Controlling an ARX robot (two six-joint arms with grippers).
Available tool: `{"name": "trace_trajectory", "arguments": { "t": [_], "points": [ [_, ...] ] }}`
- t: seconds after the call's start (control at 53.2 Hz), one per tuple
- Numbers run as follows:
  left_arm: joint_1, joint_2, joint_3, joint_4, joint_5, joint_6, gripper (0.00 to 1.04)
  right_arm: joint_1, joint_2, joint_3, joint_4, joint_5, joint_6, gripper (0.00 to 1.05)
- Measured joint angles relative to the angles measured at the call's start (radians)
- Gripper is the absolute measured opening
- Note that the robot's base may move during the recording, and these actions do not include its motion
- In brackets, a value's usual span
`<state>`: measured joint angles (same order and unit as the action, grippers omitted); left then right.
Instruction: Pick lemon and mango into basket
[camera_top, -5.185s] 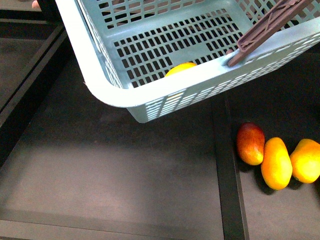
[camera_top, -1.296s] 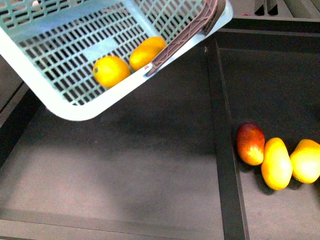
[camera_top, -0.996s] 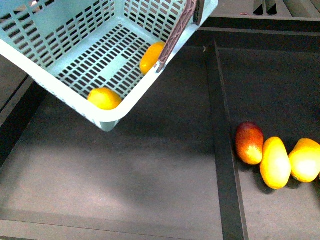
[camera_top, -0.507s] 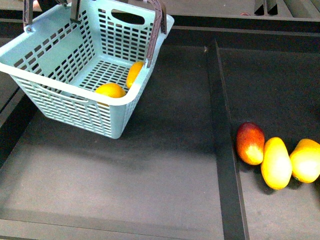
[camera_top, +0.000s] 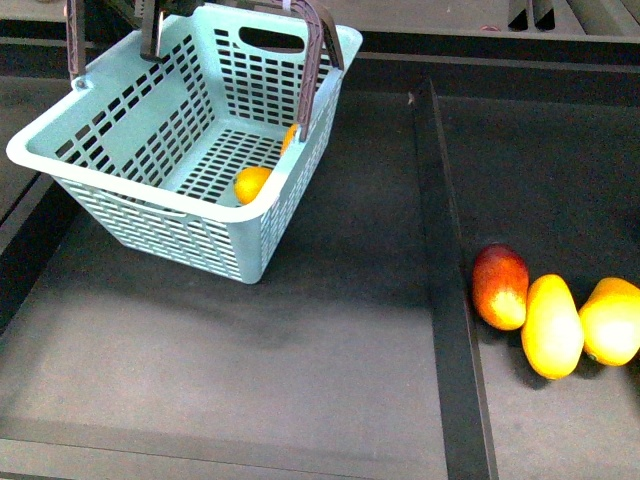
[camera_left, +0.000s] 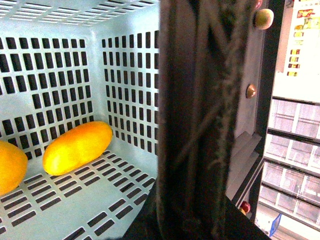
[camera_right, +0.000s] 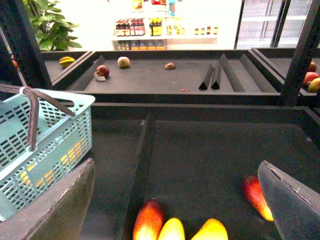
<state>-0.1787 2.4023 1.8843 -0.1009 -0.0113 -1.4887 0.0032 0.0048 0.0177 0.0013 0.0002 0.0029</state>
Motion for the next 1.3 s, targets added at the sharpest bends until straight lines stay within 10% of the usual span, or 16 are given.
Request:
{"name": "trace_trajectory", "arguments": {
  "t": [0.432,0.526,0.733,0.883,1.296],
  "points": [
    [-0.009,-0.438,-0.363,-0.013,-0.327,-0.015,0.99,0.000,0.000,0.000,0.000,0.000,0.000,0.96],
    [-0.059,-0.516,-0.389,-0.043,-0.360,0.159,0.94,0.000,0.000,0.000,0.000,-0.001,0.000,0.96],
    [0.012,-0.789,-1.080,0.932,-0.151,1.310,0.42,0.000,0.000,0.000,0.000,0.002,0.000,0.96],
    [0.056,-0.949,-1.357,1.023,-0.105,1.452,0.03,0.000,0.000,0.000,0.000,0.002,0.000,0.96],
    [0.158,-1.275,-1.688,1.027,0.008,1.476,0.03,0.000,0.000,0.000,0.000,0.002,0.000,0.96]
  ]
}}
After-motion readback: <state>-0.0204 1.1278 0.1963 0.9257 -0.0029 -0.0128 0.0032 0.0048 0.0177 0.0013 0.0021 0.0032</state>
